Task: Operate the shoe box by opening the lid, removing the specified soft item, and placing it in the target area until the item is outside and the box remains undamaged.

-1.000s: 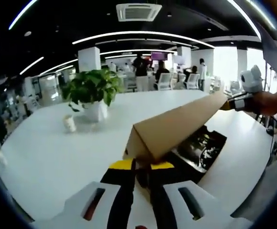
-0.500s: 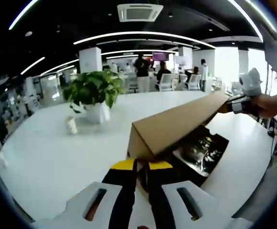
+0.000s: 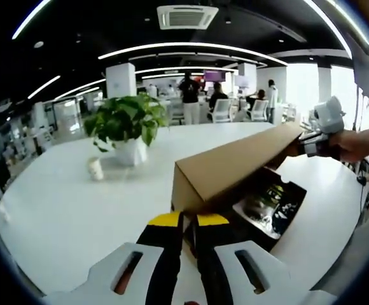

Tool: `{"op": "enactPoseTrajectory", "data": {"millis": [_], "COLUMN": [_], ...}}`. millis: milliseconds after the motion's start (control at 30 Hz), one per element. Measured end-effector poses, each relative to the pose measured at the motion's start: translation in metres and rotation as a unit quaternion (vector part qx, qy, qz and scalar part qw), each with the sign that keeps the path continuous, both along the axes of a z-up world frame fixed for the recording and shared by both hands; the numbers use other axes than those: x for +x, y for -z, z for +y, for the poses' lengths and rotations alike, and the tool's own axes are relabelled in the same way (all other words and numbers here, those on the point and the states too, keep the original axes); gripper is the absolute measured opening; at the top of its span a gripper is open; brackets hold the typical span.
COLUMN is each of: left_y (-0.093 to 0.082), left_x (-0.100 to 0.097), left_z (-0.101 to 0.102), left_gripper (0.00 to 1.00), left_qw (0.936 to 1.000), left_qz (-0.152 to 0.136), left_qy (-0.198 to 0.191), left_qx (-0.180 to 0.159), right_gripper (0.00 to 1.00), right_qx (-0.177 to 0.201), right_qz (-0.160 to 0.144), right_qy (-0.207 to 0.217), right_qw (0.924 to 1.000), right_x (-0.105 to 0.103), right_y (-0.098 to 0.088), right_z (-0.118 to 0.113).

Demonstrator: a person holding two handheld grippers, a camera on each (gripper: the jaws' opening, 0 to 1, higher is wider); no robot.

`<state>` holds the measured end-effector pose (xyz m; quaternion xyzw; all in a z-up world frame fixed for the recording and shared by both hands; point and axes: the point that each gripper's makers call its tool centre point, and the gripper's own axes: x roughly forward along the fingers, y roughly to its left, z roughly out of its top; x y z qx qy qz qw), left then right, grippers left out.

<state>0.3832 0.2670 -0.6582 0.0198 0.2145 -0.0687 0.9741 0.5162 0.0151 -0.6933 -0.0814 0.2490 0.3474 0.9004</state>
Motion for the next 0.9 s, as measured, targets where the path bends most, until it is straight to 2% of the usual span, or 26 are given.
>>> {"op": "enactPoseTrajectory", "data": {"millis": [500, 767, 900], "left_y": [-0.004, 0.000, 0.009], "left_x": [0.018, 0.026, 0.030], "left_z": [0.009, 0.012, 0.013], "left_gripper": [0.03, 0.02, 0.02], "left_qw": [0.9999, 0.9998, 0.9997], "left_qz": [-0.008, -0.001, 0.012], "left_qy": [-0.013, -0.022, -0.022], "left_qx": [0.000, 0.002, 0.005], "right_gripper": [0.00, 0.00, 0.00], "right_qx": [0.002, 0.004, 0.004], "right_qz": [0.005, 0.003, 0.001], "right_qy": [-0.002, -0.005, -0.006], "right_qw": [1.0000, 1.0000, 1.0000], "right_x": [0.015, 0.020, 0.022], "right_y": [0.003, 0.002, 0.002], "right_z": [0.003, 0.003, 0.003]}}
